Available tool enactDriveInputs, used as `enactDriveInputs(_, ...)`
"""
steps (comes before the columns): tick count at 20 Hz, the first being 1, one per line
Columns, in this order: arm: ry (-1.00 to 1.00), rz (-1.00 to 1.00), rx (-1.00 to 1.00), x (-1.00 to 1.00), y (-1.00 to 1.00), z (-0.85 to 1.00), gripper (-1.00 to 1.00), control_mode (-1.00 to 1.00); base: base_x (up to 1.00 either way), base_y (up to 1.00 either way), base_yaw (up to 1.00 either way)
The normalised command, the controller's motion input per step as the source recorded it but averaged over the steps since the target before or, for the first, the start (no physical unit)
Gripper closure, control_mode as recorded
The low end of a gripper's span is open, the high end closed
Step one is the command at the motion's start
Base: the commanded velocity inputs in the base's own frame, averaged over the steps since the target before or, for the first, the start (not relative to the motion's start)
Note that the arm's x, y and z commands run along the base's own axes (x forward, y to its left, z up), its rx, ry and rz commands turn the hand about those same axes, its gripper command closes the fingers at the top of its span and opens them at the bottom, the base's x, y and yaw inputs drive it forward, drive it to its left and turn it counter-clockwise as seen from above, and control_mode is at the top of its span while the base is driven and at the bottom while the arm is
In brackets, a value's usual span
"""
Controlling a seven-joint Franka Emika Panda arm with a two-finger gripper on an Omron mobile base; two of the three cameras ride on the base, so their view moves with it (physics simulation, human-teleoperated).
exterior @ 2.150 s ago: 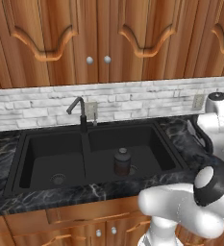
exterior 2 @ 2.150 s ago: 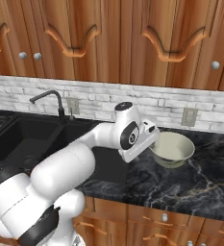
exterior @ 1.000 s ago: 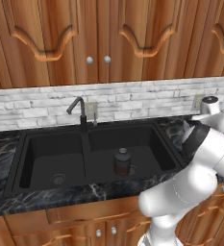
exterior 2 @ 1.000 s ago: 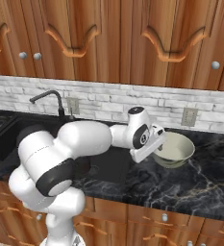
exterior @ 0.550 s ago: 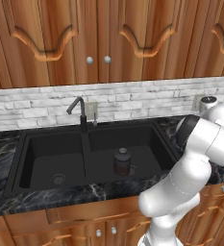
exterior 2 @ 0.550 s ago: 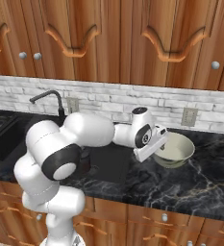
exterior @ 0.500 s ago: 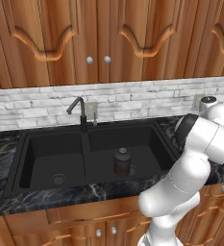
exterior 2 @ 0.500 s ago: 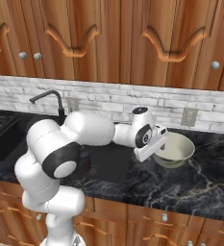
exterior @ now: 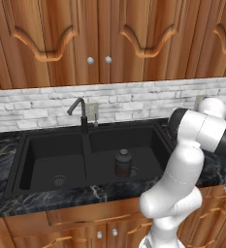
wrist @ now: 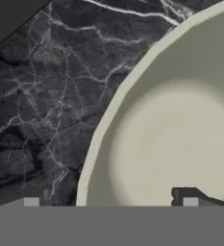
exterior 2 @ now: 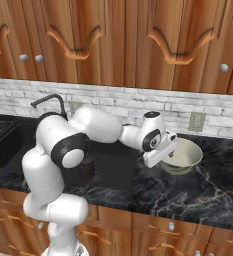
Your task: Place the bowl in the left basin and the jug in the right basin of the sink.
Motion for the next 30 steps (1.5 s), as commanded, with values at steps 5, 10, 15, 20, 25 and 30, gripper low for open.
enactDriveInputs(5, 0.00, 0.01, 0.03, 0.11, -0.13, -0.08, -1.00, -1.00, 0.00, 0.00, 0.00)
enactDriveInputs(10, 0.04, 0.00, 0.02, 0.00, -0.03, -0.16, 1.00, -1.00, 0.00, 0.00, 0.00)
enactDriveInputs(15, 0.04, 0.00, 0.05, -0.01, 0.00, -0.13, 1.00, -1.00, 0.00, 0.00, 0.00)
enactDriveInputs(20, 0.00, 0.00, 0.03, -0.18, 0.10, -0.01, 1.00, -1.00, 0.00, 0.00, 0.00)
enactDriveInputs(25, -0.04, 0.00, 0.00, -0.32, 0.17, 0.06, 1.00, -1.00, 0.00, 0.00, 0.00)
enactDriveInputs(30, -0.08, 0.00, 0.00, -0.39, 0.15, 0.16, 1.00, -1.00, 0.00, 0.00, 0.00)
